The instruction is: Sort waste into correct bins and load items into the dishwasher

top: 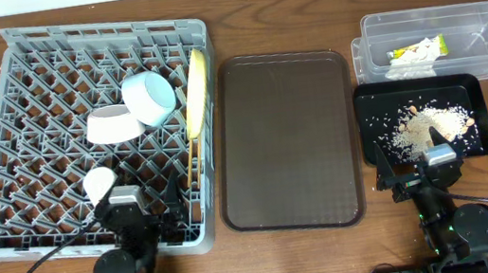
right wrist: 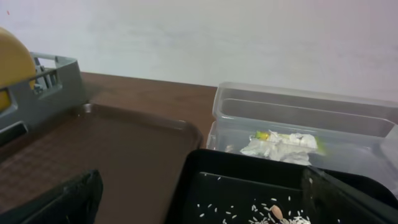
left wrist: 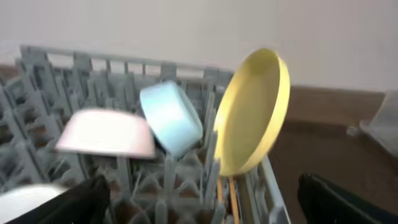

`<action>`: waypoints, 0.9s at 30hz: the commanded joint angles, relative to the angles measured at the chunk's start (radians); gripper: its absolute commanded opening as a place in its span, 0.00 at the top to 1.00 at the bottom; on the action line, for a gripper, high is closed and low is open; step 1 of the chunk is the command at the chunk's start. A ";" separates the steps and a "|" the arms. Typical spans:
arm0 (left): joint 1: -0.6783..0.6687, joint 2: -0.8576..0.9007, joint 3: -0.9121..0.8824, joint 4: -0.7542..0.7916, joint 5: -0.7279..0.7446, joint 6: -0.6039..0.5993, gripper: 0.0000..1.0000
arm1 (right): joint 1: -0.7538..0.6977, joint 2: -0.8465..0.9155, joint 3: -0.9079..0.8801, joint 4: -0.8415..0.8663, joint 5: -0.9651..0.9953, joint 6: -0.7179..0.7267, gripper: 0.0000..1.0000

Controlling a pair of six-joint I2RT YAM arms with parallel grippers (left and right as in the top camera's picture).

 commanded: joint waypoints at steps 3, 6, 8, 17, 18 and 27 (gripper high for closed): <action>0.029 -0.028 -0.092 0.154 0.009 0.079 0.04 | 0.010 -0.005 -0.001 -0.004 -0.008 -0.012 0.01; 0.029 -0.028 -0.092 0.102 0.008 0.121 0.04 | 0.010 -0.005 -0.001 -0.004 -0.008 -0.012 0.01; 0.029 -0.028 -0.092 0.021 0.008 0.121 0.04 | 0.010 -0.005 -0.001 -0.004 -0.008 -0.012 0.01; 0.029 -0.025 -0.092 0.018 0.008 0.121 0.03 | 0.010 -0.005 -0.001 -0.004 -0.008 -0.012 0.01; 0.029 -0.025 -0.092 0.018 0.008 0.121 0.04 | 0.010 -0.005 -0.001 -0.004 -0.008 -0.012 0.01; 0.029 -0.025 -0.092 0.018 0.008 0.121 0.04 | 0.010 -0.005 -0.001 -0.004 -0.008 -0.012 0.01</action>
